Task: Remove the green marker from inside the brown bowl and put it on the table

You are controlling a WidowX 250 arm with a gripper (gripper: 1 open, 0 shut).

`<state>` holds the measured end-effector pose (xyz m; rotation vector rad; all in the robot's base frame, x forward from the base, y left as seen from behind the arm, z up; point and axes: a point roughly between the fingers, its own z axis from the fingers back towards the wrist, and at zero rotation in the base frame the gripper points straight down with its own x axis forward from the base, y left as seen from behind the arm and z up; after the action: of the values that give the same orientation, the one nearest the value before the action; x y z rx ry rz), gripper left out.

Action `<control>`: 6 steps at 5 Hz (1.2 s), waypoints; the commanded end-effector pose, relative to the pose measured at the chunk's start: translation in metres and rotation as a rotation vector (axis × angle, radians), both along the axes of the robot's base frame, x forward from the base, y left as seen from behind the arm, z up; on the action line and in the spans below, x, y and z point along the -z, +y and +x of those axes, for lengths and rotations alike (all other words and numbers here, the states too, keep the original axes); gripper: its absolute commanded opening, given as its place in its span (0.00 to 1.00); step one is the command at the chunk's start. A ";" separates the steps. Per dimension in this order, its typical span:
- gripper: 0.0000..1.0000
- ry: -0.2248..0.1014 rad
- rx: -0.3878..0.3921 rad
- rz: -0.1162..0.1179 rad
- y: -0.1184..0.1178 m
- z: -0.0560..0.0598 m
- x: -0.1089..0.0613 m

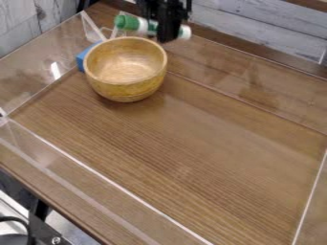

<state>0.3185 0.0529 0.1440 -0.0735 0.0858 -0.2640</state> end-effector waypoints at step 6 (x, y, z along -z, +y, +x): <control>0.00 -0.034 0.044 0.023 -0.042 -0.066 -0.025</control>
<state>0.2513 0.0106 0.1540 -0.0611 0.1126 -0.3056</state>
